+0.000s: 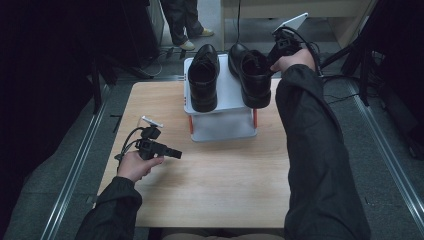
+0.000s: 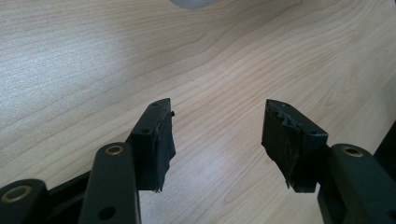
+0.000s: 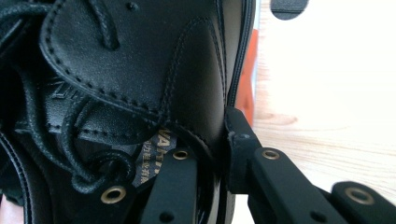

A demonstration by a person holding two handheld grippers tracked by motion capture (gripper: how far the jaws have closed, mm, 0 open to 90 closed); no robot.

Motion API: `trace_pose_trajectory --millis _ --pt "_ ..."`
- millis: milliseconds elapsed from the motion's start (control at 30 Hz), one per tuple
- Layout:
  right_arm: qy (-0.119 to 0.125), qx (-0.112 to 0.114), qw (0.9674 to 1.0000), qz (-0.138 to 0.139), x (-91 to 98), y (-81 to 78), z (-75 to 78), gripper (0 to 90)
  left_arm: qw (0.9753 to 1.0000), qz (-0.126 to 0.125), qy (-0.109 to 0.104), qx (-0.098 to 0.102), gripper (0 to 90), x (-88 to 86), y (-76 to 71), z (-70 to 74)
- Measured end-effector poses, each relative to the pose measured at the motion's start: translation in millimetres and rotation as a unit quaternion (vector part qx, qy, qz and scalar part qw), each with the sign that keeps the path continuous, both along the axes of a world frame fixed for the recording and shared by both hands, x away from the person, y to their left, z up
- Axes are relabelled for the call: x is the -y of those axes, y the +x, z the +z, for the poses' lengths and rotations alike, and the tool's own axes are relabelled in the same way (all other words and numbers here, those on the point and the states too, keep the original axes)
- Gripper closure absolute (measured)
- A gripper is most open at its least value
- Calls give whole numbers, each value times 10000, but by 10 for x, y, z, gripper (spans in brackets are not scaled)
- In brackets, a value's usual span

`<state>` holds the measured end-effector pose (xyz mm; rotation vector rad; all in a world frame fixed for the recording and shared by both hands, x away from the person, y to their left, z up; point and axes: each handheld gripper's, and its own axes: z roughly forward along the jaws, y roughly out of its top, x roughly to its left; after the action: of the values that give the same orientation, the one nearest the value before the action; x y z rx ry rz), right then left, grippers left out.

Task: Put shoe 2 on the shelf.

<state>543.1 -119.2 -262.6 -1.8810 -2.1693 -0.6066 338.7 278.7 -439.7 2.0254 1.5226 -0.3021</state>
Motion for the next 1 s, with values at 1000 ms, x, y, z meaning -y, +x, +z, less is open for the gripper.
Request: trace_pose_trajectory --millis 1000 --pt "-294 231 9992 104 -573 -74 -52 788 10000 10 -43 10 428 -7 3 8"
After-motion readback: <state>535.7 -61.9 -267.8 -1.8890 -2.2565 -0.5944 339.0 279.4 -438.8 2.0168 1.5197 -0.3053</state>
